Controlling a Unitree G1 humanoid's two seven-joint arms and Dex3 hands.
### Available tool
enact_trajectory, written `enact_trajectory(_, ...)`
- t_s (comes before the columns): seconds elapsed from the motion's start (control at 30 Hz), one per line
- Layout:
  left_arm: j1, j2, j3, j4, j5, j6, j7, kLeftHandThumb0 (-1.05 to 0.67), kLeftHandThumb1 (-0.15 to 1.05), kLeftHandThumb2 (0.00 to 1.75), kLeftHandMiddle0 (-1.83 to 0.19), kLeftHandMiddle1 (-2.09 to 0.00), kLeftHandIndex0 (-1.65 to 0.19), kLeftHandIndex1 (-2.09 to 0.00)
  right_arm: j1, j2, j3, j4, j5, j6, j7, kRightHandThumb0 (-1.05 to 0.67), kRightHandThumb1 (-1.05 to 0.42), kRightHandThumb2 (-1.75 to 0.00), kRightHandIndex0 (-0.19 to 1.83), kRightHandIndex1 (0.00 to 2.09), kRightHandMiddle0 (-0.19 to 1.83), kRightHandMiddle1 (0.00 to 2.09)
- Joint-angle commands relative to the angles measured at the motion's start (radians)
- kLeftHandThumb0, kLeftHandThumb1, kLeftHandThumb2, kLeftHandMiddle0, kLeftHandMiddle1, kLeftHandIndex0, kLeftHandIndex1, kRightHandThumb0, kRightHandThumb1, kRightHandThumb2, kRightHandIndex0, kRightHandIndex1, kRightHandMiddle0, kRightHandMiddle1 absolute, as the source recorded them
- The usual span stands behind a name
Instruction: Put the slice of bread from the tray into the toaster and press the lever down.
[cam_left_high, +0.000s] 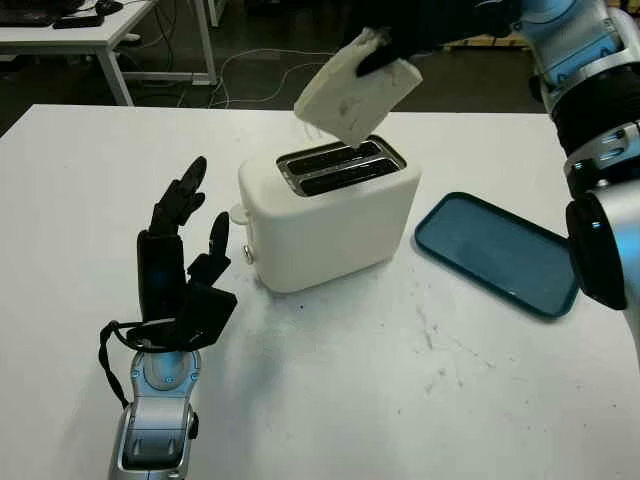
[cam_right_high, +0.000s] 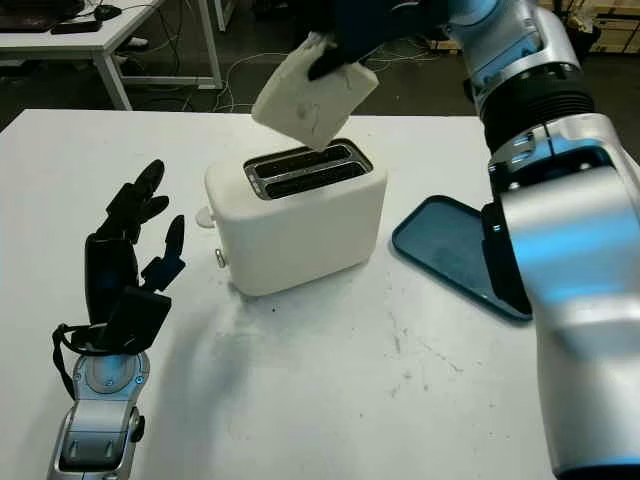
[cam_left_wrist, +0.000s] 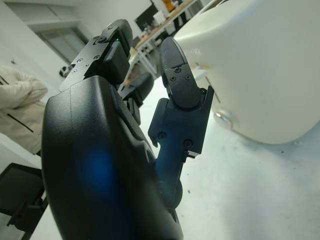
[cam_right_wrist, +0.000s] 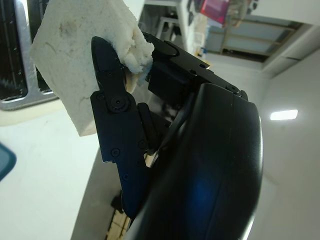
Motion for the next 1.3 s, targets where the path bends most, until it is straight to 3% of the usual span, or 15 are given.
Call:
enact_trajectory(0.0, -0.001, 0.0, -0.004, -0.002, 0.013, -0.005, 0.003, -0.36, 0.92, 0.53, -0.1, -0.93, -0.42, -0.03, -0.022, 0.003, 0.006, -0.01, -0.004, -0.018, 0.012, -0.46, -0.91, 0.0, 1.44, 0.14, 1.31, 0.03)
enact_trajectory(0.7, -0.001, 0.001, -0.008, -0.002, 0.026, -0.004, 0.012, -0.37, 0.92, 0.53, -0.11, -0.92, -0.42, -0.03, -0.056, -0.006, 0.049, -0.019, -0.034, 0.012, 0.099, -0.45, -0.92, -0.01, 1.37, 0.24, 1.27, 0.0)
enact_trajectory(1.27, -0.001, -0.018, -0.015, -0.014, 0.031, 0.011, 0.01, -0.37, 0.92, 0.52, -0.12, -0.92, -0.42, -0.03, 0.006, 0.039, 0.116, 0.008, -0.102, 0.01, 0.089, -0.53, -0.9, 0.0, 1.32, 0.44, 1.33, 0.02)
